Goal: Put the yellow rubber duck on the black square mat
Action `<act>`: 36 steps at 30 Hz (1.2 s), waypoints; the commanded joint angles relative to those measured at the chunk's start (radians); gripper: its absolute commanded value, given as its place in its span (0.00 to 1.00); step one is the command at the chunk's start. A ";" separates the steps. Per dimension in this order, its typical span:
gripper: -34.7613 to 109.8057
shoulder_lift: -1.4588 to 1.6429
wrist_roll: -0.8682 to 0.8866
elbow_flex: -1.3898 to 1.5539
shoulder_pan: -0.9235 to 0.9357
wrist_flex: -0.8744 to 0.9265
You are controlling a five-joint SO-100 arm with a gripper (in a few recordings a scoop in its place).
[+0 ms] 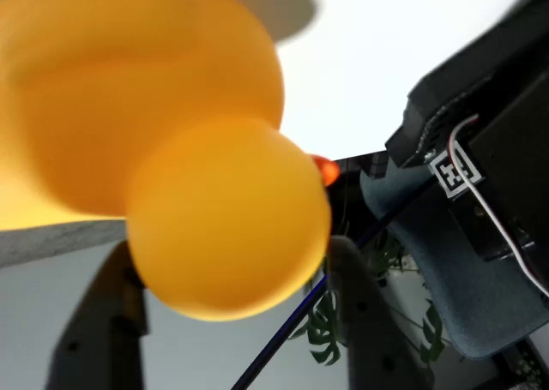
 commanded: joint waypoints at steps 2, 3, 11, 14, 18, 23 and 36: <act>0.33 0.009 -0.014 -0.006 0.005 0.034; 0.32 0.009 -0.014 -0.006 0.006 0.034; 0.31 0.011 -0.014 -0.011 0.006 0.034; 0.31 0.011 -0.014 -0.012 0.006 0.034; 0.31 0.011 -0.014 -0.012 0.006 0.034; 0.31 0.025 -0.014 -0.018 0.008 0.034; 0.31 0.026 -0.014 -0.187 0.012 0.049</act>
